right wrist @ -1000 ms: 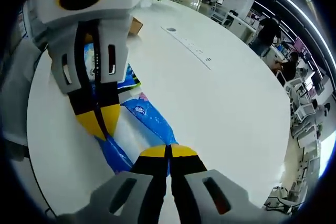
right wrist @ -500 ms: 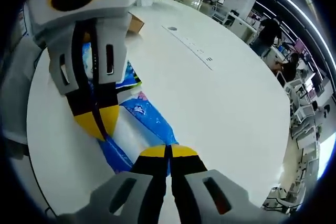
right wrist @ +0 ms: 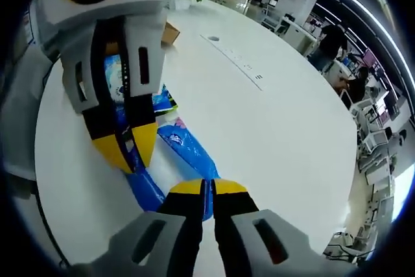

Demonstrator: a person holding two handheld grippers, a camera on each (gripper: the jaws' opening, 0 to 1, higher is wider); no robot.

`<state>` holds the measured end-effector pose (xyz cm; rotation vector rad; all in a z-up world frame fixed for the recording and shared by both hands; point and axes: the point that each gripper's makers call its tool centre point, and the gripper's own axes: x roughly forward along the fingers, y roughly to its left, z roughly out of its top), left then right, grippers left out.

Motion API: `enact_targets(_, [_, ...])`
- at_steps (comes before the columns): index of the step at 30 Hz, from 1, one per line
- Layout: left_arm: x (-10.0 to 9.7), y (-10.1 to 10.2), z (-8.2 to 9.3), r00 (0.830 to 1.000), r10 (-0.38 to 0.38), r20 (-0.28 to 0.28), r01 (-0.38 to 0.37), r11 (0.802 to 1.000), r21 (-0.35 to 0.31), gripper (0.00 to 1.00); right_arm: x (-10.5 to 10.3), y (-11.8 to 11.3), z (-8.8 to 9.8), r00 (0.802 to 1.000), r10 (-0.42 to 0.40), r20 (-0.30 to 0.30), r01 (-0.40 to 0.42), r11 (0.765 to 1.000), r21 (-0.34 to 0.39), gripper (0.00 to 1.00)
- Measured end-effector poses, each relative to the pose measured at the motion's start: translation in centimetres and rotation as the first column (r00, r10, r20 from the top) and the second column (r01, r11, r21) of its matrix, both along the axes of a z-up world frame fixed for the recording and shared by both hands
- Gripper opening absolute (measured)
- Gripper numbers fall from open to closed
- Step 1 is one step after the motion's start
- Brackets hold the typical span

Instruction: Operate the shoe box by opening the lid, removing the specified soft item, and placing it in the target area until the item is outside and the box remains undamaged.

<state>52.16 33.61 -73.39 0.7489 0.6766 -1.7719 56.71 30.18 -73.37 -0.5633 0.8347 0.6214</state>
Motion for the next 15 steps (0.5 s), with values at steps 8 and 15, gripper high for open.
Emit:
enact_targets(8, [0.8, 1.0, 1.8, 0.999, 0.049, 0.010, -0.048, 0.999, -0.024, 0.06, -0.3, 0.7, 1.6, 1.000, -0.012, 0.018, 0.012, 1.000, 0.018, 0.07])
enact_targets(15, [0.8, 2.8, 3.2, 0.993, 0.120, -0.013, -0.120, 0.992, -0.031, 0.18, -1.1, 2.0, 3.3, 0.999, -0.024, 0.027, 0.023, 0.999, 0.036, 0.16])
